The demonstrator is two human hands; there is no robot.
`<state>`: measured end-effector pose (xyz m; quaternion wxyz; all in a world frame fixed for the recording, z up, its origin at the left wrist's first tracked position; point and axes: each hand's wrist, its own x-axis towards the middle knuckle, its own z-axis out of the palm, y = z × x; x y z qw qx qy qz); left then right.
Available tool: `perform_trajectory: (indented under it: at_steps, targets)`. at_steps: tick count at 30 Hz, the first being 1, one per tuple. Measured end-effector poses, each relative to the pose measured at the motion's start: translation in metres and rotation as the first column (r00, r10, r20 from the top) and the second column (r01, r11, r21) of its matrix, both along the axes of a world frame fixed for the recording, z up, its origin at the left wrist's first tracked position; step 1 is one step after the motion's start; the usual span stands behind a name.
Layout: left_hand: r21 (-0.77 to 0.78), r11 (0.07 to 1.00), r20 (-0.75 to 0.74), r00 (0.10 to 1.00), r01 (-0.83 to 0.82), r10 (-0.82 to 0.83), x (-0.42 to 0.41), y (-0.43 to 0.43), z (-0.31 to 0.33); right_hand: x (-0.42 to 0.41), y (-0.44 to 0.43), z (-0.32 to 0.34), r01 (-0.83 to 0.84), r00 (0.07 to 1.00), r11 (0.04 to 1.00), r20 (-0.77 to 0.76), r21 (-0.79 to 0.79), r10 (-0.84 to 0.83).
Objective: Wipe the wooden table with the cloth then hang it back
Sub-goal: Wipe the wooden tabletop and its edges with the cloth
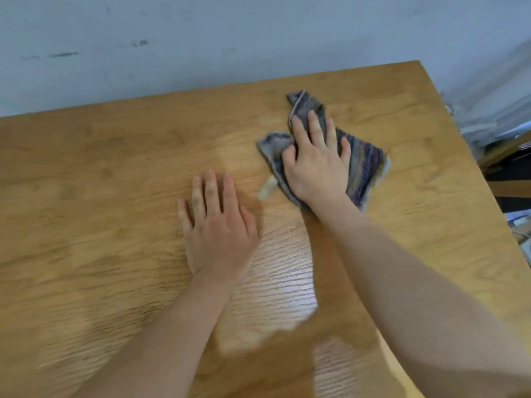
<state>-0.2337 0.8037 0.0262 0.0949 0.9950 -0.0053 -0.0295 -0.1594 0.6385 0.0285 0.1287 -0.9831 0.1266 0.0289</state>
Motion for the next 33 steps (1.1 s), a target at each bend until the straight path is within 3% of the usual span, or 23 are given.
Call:
perform_trajectory:
  at_steps: [2, 8, 17, 20, 24, 25, 30, 33]
  targets:
    - [-0.007, 1.000, -0.004, 1.000, 0.011, -0.011, 0.000, -0.001, 0.000, 0.005, 0.006, -0.005, 0.047, 0.999, 0.999, 0.008, 0.019, -0.047]
    - [-0.043, 0.999, 0.013, 1.000, 0.005, -0.005, -0.001, 0.003, 0.000, -0.122, 0.050, -0.005, -0.123, 0.992, 0.992, 0.022, -0.018, 0.124]
    - [0.004, 0.998, -0.064, 0.996, 0.063, -0.063, -0.001, 0.000, 0.005, -0.010, -0.005, -0.004, 0.078, 0.997, 0.997, 0.010, 0.004, -0.078]
    - [0.028, 0.998, -0.062, 0.997, 0.057, -0.055, 0.001, 0.001, 0.005, 0.010, -0.010, -0.002, 0.033, 0.999, 0.999, 0.013, 0.011, -0.033]
    - [-0.003, 0.989, -0.070, 0.986, 0.150, -0.150, 0.009, -0.032, 0.012, -0.006, -0.052, 0.001, -0.209, 0.977, 0.978, 0.025, -0.022, 0.210]
    - [-0.027, 0.989, -0.069, 0.986, 0.149, -0.150, 0.012, -0.043, 0.013, -0.012, -0.071, 0.001, -0.205, 0.978, 0.978, 0.027, -0.038, 0.206]
    - [-0.032, 0.995, -0.034, 0.995, 0.093, -0.094, 0.021, -0.061, 0.005, -0.011, -0.120, -0.001, 0.164, 0.986, 0.985, 0.003, -0.062, -0.164]
    - [-0.028, 0.995, -0.021, 0.995, 0.097, -0.097, 0.020, -0.061, 0.004, -0.020, -0.076, 0.000, 0.115, 0.993, 0.992, 0.013, -0.048, -0.115]
